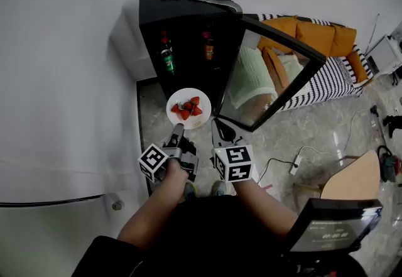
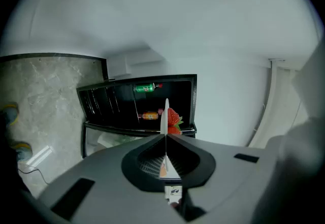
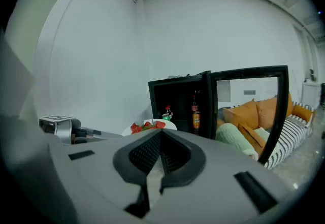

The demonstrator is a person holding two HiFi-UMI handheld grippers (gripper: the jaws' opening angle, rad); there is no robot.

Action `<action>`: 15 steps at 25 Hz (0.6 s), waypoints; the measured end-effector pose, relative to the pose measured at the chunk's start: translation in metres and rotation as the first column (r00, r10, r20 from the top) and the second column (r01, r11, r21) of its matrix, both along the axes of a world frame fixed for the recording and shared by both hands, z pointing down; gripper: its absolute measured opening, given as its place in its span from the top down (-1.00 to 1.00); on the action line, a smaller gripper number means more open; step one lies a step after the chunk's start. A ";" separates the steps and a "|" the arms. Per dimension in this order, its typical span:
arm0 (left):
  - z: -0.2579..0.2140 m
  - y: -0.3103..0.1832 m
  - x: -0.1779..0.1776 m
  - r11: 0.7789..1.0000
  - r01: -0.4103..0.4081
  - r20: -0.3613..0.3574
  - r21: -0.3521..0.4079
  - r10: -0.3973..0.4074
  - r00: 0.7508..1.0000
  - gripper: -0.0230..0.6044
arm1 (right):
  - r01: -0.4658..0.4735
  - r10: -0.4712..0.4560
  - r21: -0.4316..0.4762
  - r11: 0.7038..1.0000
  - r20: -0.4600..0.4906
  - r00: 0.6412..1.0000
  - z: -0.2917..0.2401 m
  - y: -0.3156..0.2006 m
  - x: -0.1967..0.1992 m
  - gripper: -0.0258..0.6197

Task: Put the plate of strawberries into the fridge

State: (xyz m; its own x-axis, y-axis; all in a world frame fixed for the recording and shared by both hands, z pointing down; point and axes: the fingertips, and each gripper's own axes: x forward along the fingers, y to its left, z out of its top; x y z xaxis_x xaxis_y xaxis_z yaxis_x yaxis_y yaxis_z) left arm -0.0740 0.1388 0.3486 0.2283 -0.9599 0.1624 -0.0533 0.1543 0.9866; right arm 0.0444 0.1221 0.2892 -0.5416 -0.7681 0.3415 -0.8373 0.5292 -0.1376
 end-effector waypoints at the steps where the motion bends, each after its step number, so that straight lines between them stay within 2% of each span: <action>1: 0.001 0.000 0.000 1.000 -0.001 0.000 -0.002 0.001 1.000 0.89 | 0.002 -0.002 -0.003 1.000 -0.004 1.000 0.002 0.000 -0.001 0.91; 15: 0.010 0.012 0.010 0.999 0.033 0.003 -0.013 -0.033 0.999 0.89 | 0.018 -0.018 0.010 1.000 0.017 1.000 0.009 0.008 0.008 0.91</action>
State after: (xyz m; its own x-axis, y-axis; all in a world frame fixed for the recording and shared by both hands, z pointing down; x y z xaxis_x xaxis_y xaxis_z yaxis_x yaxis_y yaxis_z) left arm -0.0639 0.1510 0.3582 0.1962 -0.9647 0.1754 -0.0508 0.1687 0.9844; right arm 0.0522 0.1298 0.2987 -0.5608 -0.7617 0.3245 -0.8253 0.5454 -0.1461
